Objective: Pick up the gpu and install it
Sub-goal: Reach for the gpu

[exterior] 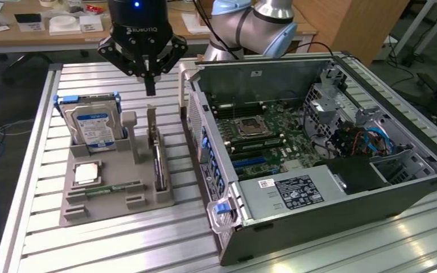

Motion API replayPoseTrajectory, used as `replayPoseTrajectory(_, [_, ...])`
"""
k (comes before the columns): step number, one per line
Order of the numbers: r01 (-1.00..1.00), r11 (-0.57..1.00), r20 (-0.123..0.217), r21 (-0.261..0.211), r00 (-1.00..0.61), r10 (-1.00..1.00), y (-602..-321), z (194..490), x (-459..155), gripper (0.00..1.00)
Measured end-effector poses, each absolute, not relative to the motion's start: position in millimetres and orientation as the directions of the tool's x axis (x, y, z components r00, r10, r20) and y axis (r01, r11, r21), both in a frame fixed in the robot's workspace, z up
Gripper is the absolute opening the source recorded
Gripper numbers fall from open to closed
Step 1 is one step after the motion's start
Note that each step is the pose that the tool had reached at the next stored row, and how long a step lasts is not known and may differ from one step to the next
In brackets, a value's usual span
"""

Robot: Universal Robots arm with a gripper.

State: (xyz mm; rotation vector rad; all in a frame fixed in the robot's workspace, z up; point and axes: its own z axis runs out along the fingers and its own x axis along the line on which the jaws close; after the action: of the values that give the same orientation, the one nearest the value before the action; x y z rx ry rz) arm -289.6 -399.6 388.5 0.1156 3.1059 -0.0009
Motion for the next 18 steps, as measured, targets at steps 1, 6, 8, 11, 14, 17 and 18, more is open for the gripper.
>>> replayPoseTrajectory(1, [0.074, 0.997, -0.034, 0.001, -0.997, 0.074, -400.6, 388.6, -290.0, 0.11])
replayPoseTrajectory(6, [0.074, 0.997, -0.033, 0.003, -0.997, 0.074, -408.9, 388.0, -292.7, 0.11])
replayPoseTrajectory(8, [0.074, 0.997, -0.033, 0.007, -0.997, 0.074, -413.0, 387.6, -293.3, 0.11])
replayPoseTrajectory(11, [0.074, 0.997, -0.033, 0.012, -0.997, 0.075, -421.0, 386.5, -294.0, 0.11])
replayPoseTrajectory(14, [0.074, 0.997, -0.033, 0.013, -0.997, 0.075, -427.1, 386.0, -294.4, 0.11])
replayPoseTrajectory(17, [0.074, 0.997, -0.033, 0.013, -0.997, 0.074, -430.4, 385.3, -294.4, 0.11])
replayPoseTrajectory(18, [0.074, 0.997, -0.033, 0.013, -0.997, 0.074, -431.4, 385.2, -294.4, 0.11])
